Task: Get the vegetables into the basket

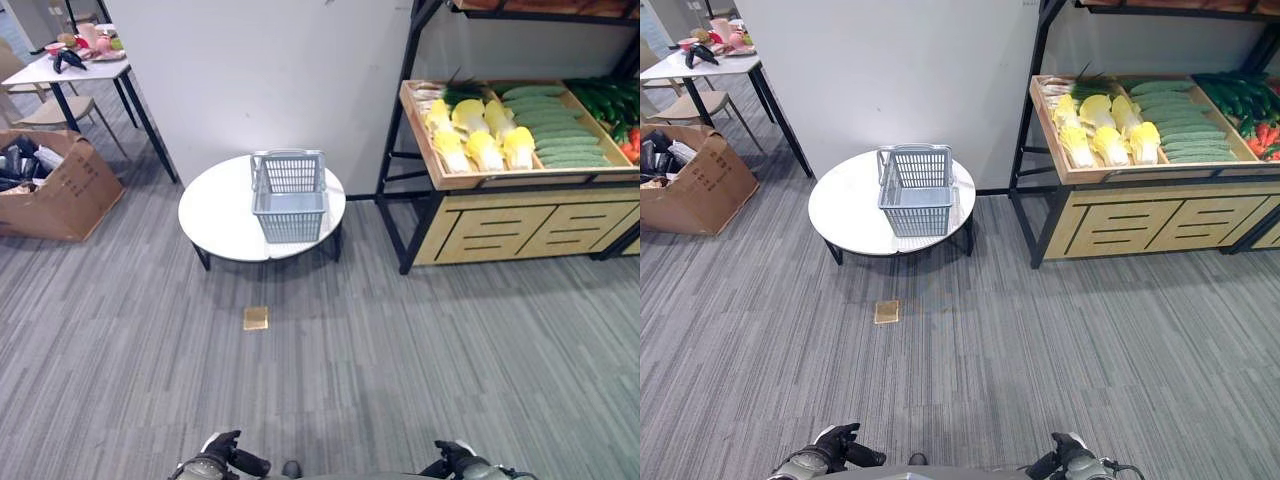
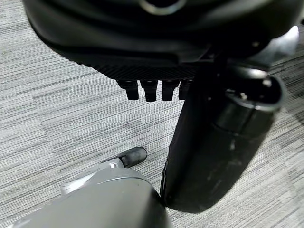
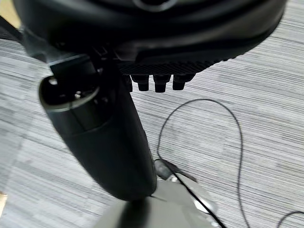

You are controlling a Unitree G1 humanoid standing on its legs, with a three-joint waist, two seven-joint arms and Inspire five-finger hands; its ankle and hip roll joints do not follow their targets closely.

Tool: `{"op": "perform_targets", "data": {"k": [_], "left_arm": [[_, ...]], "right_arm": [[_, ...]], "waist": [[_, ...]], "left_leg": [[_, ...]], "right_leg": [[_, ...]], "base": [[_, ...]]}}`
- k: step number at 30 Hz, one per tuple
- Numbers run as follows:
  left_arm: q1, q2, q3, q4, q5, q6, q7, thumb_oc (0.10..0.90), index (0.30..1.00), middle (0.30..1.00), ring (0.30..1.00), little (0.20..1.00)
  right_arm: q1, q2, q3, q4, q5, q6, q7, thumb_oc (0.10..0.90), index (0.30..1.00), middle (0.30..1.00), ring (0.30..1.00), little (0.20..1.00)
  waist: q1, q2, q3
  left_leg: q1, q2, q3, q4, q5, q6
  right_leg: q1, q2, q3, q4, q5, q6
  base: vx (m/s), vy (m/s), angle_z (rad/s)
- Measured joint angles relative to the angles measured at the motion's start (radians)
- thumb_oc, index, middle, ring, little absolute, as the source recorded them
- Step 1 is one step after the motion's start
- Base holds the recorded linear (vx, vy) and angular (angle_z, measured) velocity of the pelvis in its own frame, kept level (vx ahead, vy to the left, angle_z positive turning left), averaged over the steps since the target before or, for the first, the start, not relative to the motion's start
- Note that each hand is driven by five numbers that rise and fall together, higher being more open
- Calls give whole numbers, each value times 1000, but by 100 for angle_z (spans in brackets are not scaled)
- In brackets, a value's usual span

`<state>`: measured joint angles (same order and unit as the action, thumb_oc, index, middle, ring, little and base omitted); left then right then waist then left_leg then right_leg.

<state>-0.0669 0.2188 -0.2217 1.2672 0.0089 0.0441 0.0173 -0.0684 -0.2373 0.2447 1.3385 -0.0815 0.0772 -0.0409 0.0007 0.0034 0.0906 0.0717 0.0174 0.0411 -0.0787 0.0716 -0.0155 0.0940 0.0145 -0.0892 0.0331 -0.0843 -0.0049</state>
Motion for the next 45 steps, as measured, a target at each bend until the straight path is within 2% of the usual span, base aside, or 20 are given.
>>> {"op": "perform_targets", "data": {"k": [6, 45], "left_arm": [[0, -4, 2, 4, 0, 0, 1, 900, 1000, 1000, 1000, 1000], [15, -5, 4, 5, 0, 4, 4, 900, 1000, 1000, 1000, 1000]], "right_arm": [[26, 1, 2, 23, 0, 15, 3, 900, 1000, 1000, 1000, 1000], [44, 2, 39, 21, 0, 15, 2, 900, 1000, 1000, 1000, 1000]], "waist": [[-3, 2, 2], [-3, -5, -25]], "left_leg": [[10, 1, 1, -8, -1, -2], [19, 0, 6, -8, -1, -1]], "right_leg": [[34, 4, 0, -57, 25, 4], [56, 4, 3, -86, 52, 0]], "base": [[0, 0, 0], [0, 0, 0]]}}
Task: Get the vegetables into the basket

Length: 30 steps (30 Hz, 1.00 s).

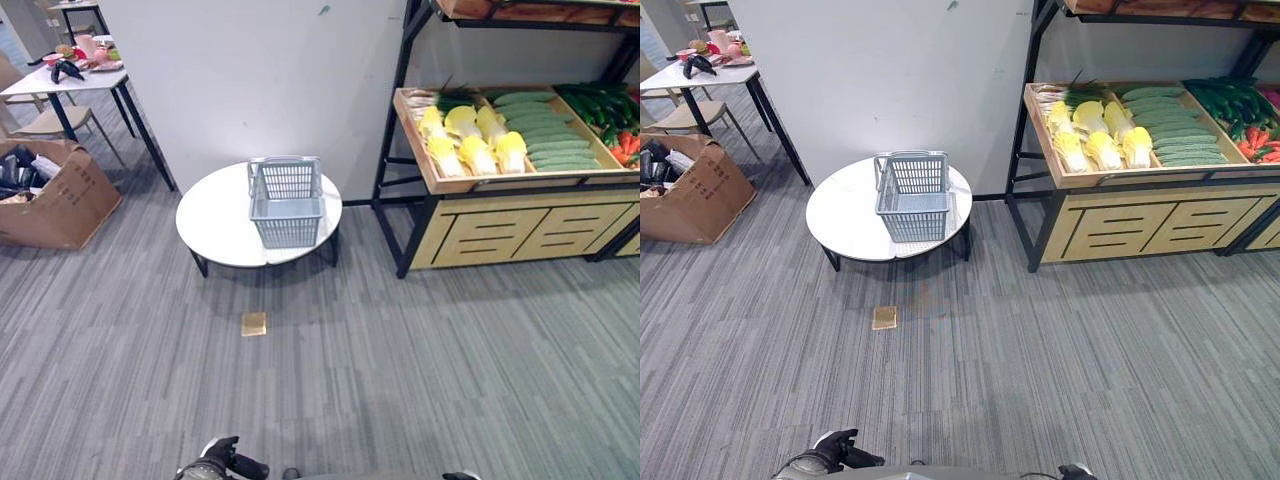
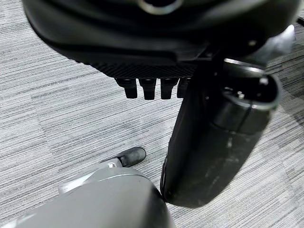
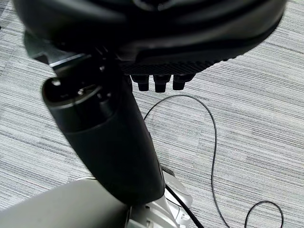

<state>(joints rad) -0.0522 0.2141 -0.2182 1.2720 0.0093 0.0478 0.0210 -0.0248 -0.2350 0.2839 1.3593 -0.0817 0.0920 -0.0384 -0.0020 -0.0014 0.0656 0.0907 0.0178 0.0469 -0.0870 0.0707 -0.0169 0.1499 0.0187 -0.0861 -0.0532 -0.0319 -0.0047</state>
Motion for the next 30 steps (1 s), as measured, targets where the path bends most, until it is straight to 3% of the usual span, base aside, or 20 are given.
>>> {"op": "perform_targets", "data": {"k": [14, 20, 30], "left_arm": [[-1, 0, 17, -1, 0, 1, -1, 900, 1000, 1000, 1000, 1000], [-21, 5, 24, -4, -3, 0, 2, 900, 1000, 1000, 1000, 1000], [-46, 18, 26, -6, -11, 1, 7, 900, 1000, 1000, 1000, 1000]], "right_arm": [[-2, 0, 0, 0, 0, 0, 1, 900, 1000, 1000, 1000, 1000], [-6, -2, 0, -9, 1, 0, 2, 900, 1000, 1000, 1000, 1000], [-16, -1, -4, -35, 2, 1, 3, 900, 1000, 1000, 1000, 1000]], "waist": [[1, -11, 15], [3, -6, 48], [4, -25, 85]], "left_leg": [[-2, -1, 0, 0, 0, 0], [-17, -4, 2, -1, 0, 1], [-41, -3, 38, -1, -5, 8]], "right_leg": [[0, 0, -1, -4, 0, 0], [-18, -4, 1, 1, 3, 2], [-66, -6, 31, 22, 3, 5]], "base": [[0, 3, 0], [-7, 63, -1], [13, 59, -10]]}}
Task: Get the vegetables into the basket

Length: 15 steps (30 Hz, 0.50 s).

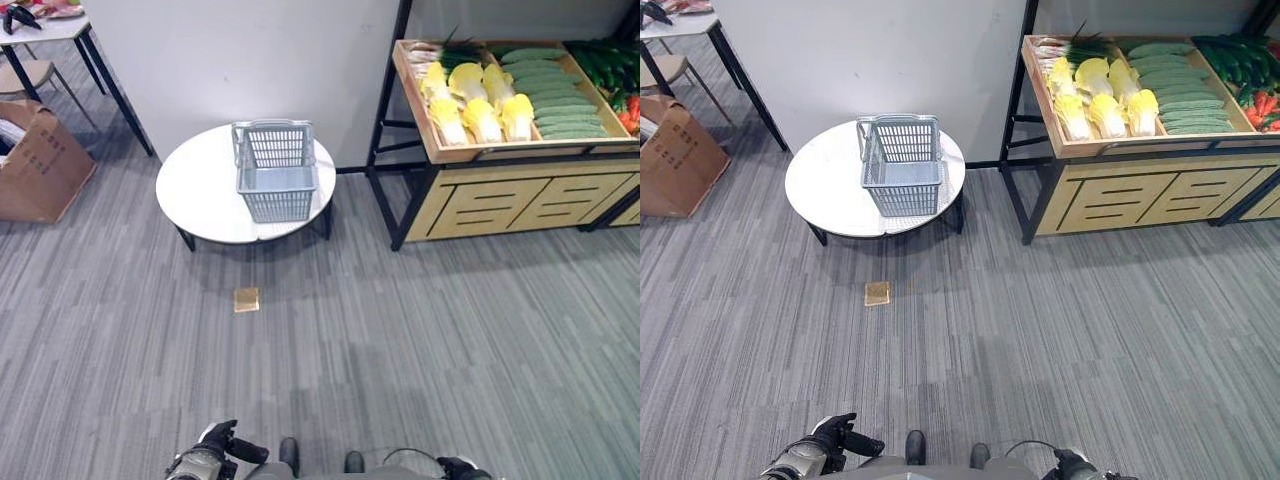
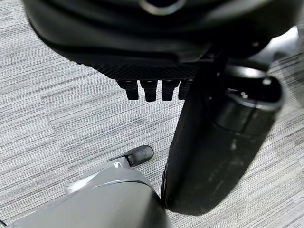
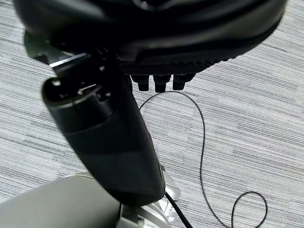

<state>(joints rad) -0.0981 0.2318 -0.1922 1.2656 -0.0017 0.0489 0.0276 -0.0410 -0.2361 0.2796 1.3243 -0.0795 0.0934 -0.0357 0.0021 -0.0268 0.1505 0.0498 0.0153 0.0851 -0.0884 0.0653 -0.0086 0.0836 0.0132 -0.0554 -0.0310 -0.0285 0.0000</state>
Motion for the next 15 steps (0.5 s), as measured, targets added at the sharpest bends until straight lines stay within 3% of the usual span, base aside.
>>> {"op": "perform_targets", "data": {"k": [15], "left_arm": [[-5, 15, 8, -15, -1, 1, 10, 900, 1000, 1000, 1000, 1000]], "right_arm": [[-15, 2, 0, -9, 16, 0, 7, 900, 1000, 1000, 1000, 1000]], "waist": [[2, -23, 17]], "left_leg": [[-20, 3, 18, 0, -1, 2]], "right_leg": [[-31, 1, 15, 7, 1, 4]], "base": [[36, 21, -4]]}}
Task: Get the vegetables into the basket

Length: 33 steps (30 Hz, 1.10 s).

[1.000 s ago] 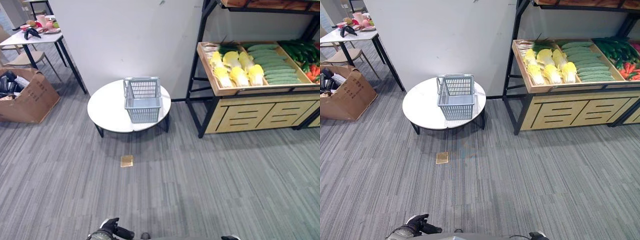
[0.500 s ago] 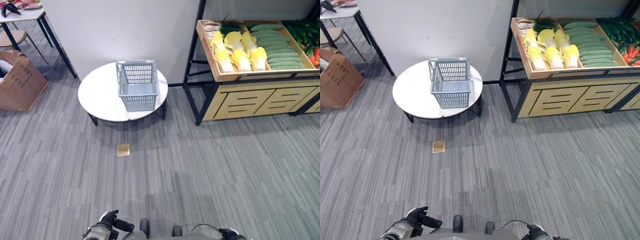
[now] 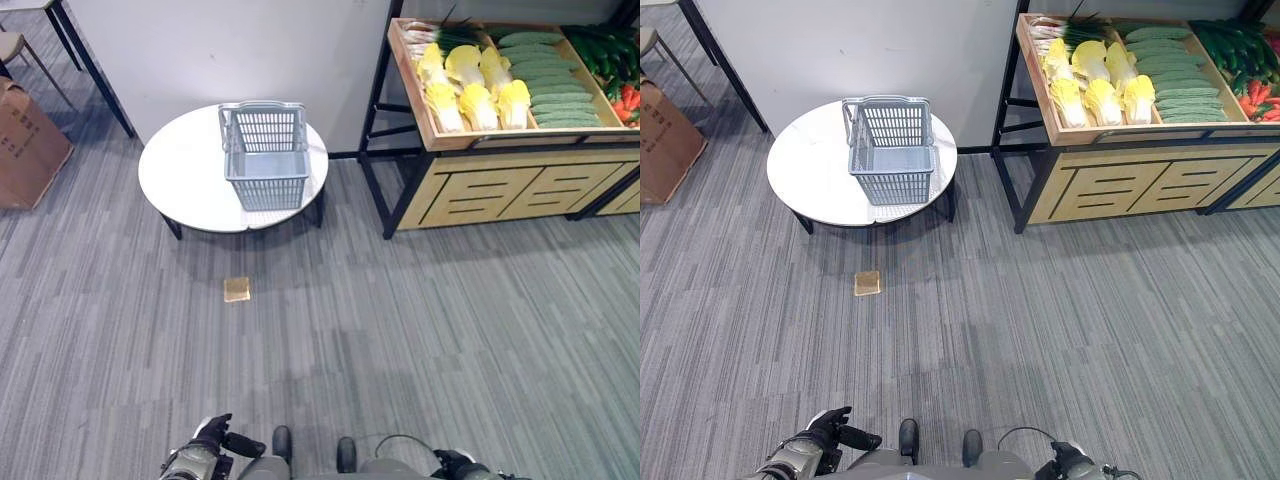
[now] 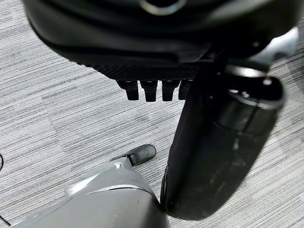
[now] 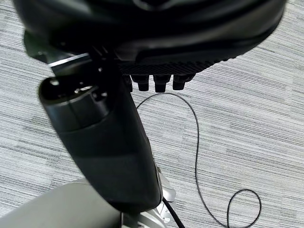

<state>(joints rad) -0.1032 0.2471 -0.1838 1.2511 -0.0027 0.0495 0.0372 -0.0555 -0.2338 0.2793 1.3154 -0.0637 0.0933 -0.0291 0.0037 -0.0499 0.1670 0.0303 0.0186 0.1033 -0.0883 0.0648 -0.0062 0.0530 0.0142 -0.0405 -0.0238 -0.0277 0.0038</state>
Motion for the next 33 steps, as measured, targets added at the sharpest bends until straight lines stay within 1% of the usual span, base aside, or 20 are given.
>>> {"op": "perform_targets", "data": {"k": [11, 13, 16, 19, 20, 22, 24, 25, 26, 28, 29, 30, 31, 33], "left_arm": [[15, -19, -1, 1, -17, 7, 1, 900, 1000, 1000, 1000, 1000], [19, -19, 0, 0, -19, 7, 1, 900, 1000, 1000, 1000, 1000], [18, -19, 0, 0, -21, 7, 2, 900, 1000, 1000, 1000, 1000], [14, -17, 0, 0, -40, 7, 2, 900, 1000, 1000, 1000, 1000], [10, -16, 0, 0, -40, 7, 2, 900, 1000, 1000, 1000, 1000], [6, -17, 1, 0, -41, 5, 1, 900, 1000, 1000, 1000, 1000], [-9, -17, 0, 2, -46, 5, 1, 900, 1000, 1000, 1000, 1000], [-14, -16, 0, 2, -46, 5, 1, 900, 1000, 1000, 1000, 1000], [-23, -16, 0, 3, -47, 5, 1, 900, 1000, 1000, 1000, 1000], [-33, -15, 0, 8, -47, 6, 1, 900, 1000, 1000, 1000, 1000], [-33, -15, 1, 10, -48, 6, 2, 900, 1000, 1000, 1000, 1000], [-33, -13, 3, 10, -54, 6, 2, 900, 1000, 1000, 1000, 1000], [-34, -12, 3, 10, -56, 5, 1, 900, 1000, 1000, 1000, 1000], [-43, -12, 3, 13, -56, 5, 2, 900, 1000, 1000, 1000, 1000]], "right_arm": [[-5, -2, 0, 6, -1, 0, 0, 900, 1000, 1000, 1000, 1000], [-5, -4, 1, 8, -1, 0, 0, 900, 1000, 1000, 1000, 1000], [-6, -4, 0, 8, 0, 0, 0, 900, 1000, 1000, 1000, 1000], [-14, -8, 0, 9, 0, -1, -1, 900, 1000, 1000, 1000, 1000], [-13, -8, -1, 8, 0, -1, -1, 900, 1000, 1000, 1000, 1000], [-19, -13, -12, 10, 0, -3, -1, 900, 1000, 1000, 1000, 1000], [-28, -18, -22, 9, 1, -9, -1, 900, 1000, 1000, 1000, 1000], [-32, -20, -23, 10, 1, -10, 0, 900, 1000, 1000, 1000, 1000], [-37, -22, -29, 10, 1, -10, 0, 900, 1000, 1000, 1000, 1000], [-33, -23, -37, 7, 4, -10, 0, 900, 1000, 1000, 1000, 1000], [-14, -22, -36, 1, 4, -10, 0, 900, 1000, 1000, 1000, 1000], [-12, -21, -36, 0, 5, -10, 1, 900, 1000, 1000, 1000, 1000], [-10, -20, -36, 1, 5, -9, 2, 900, 1000, 1000, 1000, 1000], [-11, -18, -35, 0, 5, -9, 5, 900, 1000, 1000, 1000, 1000]], "waist": [[4, 19, -24], [7, 21, -35], [7, 20, -35], [8, 23, -33], [8, 23, -31], [11, 28, -22], [10, 33, 2], [8, 34, 15], [8, 39, 34], [1, 45, 50], [-3, 39, 54], [-3, 37, 58], [-8, 35, 60], [-22, 32, 72]], "left_leg": [[11, 2, 10, 0, 0, 0], [0, 2, 14, 0, 0, 0], [-8, 1, 17, 0, 1, 2], [-30, 1, 23, 0, 3, 7], [-35, -2, 22, 0, 4, 9], [-40, 3, 33, -1, 3, 13], [-35, 9, 40, -5, -3, 28], [-35, 10, 41, -6, -7, 33], [-30, 15, 40, -6, -11, 30], [-27, 19, 30, -5, -11, 41], [-24, 10, 20, -5, -11, 46], [-25, 7, 16, -5, -11, 52], [-28, 4, 5, -4, -11, 54], [-34, 5, -14, 0, -5, 63]], "right_leg": [[7, 1, 8, 1, 3, 4], [-9, 1, 13, 7, 4, 5], [-20, 0, 16, 11, 5, 6], [-54, -1, 18, 28, 4, 8], [-59, -2, 17, 30, 6, 9], [-88, 0, -7, 76, 8, 15], [-119, -1, -33, 141, 0, 29], [-143, -1, -45, 192, -1, 34], [-176, -1, -60, 262, -2, 37], [-243, -20, -86, 389, -36, 83], [-263, -58, -105, 401, -49, 100], [-271, -81, -106, 384, -48, 102], [-276, -107, -105, 329, -39, 115], [-281, -128, -87, 234, -14, 138]], "base": [[6, 3, -2], [-30, 30, -6], [-36, 38, -6], [-23, 42, -7], [-25, 105, -8], [-10, 80, -15], [17, 102, -15], [62, 105, -10], [103, 56, -3], [88, 12, 18], [85, -30, 26], [135, -56, 27], [101, -51, 16], [203, -79, 23]]}}
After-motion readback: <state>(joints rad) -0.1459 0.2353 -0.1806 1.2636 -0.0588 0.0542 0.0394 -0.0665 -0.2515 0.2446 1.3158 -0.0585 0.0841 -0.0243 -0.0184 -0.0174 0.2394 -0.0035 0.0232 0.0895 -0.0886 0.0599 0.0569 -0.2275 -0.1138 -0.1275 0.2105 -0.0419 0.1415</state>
